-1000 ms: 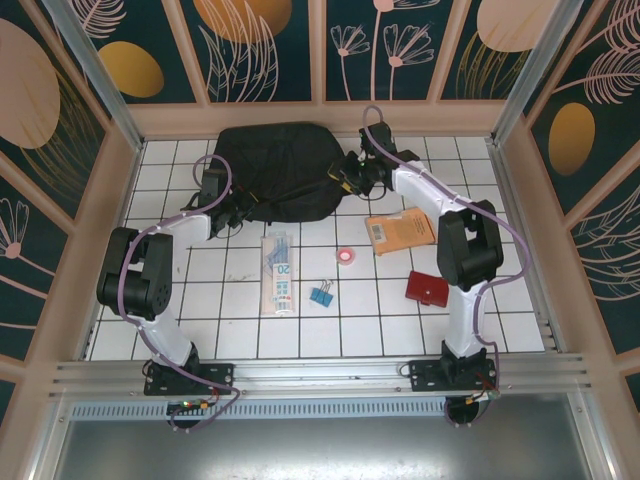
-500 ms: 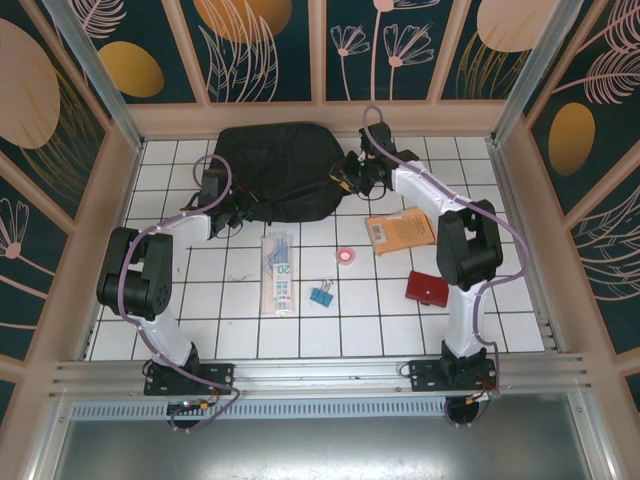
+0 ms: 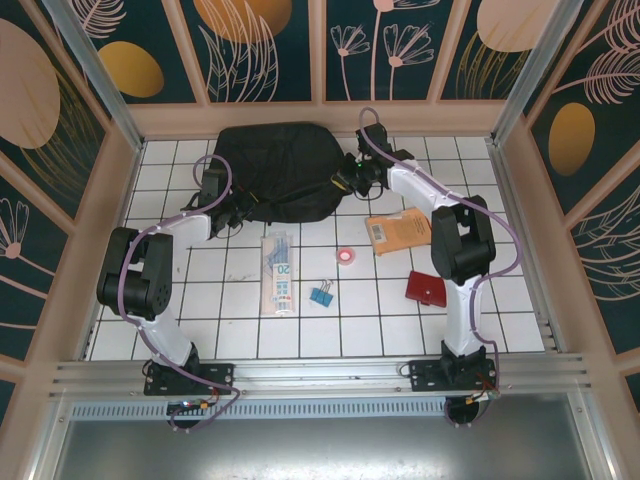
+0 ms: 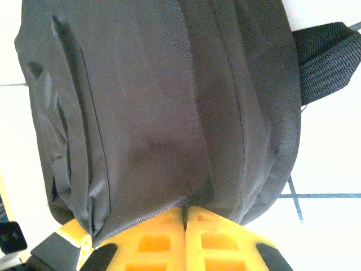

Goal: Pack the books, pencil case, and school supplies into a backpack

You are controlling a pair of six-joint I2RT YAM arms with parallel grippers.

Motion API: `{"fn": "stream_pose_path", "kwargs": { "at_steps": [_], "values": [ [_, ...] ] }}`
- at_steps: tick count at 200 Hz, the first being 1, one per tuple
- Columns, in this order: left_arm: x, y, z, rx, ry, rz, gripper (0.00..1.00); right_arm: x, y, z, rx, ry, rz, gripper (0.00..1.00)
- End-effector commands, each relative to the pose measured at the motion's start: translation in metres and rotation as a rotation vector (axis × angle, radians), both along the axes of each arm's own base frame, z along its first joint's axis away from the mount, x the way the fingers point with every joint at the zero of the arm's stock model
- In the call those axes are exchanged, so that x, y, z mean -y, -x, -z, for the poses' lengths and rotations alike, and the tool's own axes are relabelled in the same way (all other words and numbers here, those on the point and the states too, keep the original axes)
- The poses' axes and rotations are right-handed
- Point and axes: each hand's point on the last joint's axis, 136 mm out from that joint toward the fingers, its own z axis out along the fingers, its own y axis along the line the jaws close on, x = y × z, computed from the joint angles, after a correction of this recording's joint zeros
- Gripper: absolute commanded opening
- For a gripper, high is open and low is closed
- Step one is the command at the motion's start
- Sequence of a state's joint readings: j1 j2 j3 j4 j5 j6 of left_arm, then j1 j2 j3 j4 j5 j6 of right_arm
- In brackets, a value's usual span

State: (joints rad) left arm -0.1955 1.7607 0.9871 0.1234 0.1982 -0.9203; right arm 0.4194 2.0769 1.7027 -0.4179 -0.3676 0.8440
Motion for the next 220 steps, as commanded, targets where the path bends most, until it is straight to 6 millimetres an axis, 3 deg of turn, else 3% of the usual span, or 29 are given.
{"fn": "stream_pose_path", "kwargs": {
  "at_steps": [1,33,70,119,151,178,220],
  "values": [
    [0.000,-0.002,-0.003,0.028,-0.035,0.018,0.00,0.000,0.000,-0.014,0.019,0.009,-0.010,0.00],
    [-0.013,-0.005,0.000,0.013,-0.107,-0.008,0.00,0.010,0.001,-0.021,0.034,0.029,-0.015,0.00],
    [-0.044,-0.013,-0.006,0.005,-0.196,-0.063,0.00,0.048,-0.002,-0.029,0.060,0.057,0.009,0.00],
    [-0.050,-0.024,-0.005,-0.004,-0.272,-0.036,0.00,0.061,-0.008,-0.031,0.104,0.117,-0.052,0.00],
    [-0.041,-0.039,-0.005,-0.009,-0.289,0.035,0.00,0.049,-0.003,-0.040,0.154,0.128,-0.113,0.00],
    [-0.030,-0.065,-0.014,-0.009,-0.306,0.115,0.00,0.027,0.019,-0.048,0.185,0.155,-0.178,0.00],
    [0.003,-0.096,-0.031,0.048,-0.193,0.208,0.30,-0.015,0.066,-0.057,0.206,0.145,-0.288,0.00]
  ]
}}
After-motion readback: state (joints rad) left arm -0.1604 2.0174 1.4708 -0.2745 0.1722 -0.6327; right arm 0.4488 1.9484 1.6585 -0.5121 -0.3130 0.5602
